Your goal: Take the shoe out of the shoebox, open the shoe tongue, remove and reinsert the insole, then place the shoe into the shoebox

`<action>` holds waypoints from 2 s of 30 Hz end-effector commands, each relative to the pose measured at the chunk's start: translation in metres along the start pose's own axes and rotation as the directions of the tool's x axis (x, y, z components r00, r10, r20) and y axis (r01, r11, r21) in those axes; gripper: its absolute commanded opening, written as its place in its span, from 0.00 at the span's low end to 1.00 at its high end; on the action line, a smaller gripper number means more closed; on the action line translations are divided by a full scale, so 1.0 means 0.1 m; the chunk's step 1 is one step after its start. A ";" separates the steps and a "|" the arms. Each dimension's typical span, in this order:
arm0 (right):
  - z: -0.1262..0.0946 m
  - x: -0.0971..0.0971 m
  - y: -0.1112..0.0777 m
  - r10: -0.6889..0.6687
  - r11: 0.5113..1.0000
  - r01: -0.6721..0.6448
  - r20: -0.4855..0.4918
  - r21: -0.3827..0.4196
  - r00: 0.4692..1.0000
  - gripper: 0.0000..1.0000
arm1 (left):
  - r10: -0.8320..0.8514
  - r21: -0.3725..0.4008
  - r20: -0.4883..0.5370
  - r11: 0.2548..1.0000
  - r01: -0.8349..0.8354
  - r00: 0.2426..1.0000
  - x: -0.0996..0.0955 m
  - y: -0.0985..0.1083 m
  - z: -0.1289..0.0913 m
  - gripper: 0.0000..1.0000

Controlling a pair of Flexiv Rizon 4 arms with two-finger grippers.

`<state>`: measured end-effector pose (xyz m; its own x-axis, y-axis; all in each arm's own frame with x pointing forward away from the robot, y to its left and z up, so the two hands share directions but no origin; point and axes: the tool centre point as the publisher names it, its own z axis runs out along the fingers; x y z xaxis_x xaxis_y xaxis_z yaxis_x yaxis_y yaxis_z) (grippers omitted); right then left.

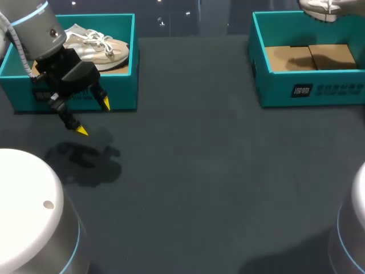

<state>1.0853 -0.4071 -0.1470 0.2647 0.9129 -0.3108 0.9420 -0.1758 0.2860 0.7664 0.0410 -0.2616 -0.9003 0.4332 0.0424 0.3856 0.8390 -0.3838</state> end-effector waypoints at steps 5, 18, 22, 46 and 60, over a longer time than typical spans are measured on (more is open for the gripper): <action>0.12 0.19 -0.33 -0.012 0.996 0.017 0.053 -0.088 0.999 0.00 | 0.001 -0.002 0.000 1.000 -0.001 1.000 0.01 0.01 0.00 1.00; 0.23 0.17 -0.48 -0.066 0.996 0.070 0.060 -0.063 0.996 0.00 | 0.001 -0.002 0.000 1.000 -0.001 1.000 0.01 0.01 0.00 1.00; 0.23 0.17 -0.48 -0.066 0.996 0.070 0.060 -0.063 0.996 0.00 | 0.001 -0.002 0.000 1.000 -0.001 1.000 0.01 0.01 0.00 1.00; 0.53 0.69 -0.89 -0.229 0.966 0.234 0.062 -0.109 0.972 0.00 | 0.001 -0.002 0.000 1.000 -0.001 1.000 0.01 0.01 0.00 1.00; 0.60 0.81 -0.93 -0.258 0.961 0.261 0.043 -0.089 0.965 0.00 | 0.001 -0.002 0.000 1.000 -0.001 1.000 0.01 0.01 0.00 1.00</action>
<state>1.0304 -0.3397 -0.2545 0.0217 0.9103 -0.4134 0.9557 0.1026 0.2759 0.7664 0.0409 -0.2616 -0.9003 0.4332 0.0424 0.3856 0.8390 -0.3839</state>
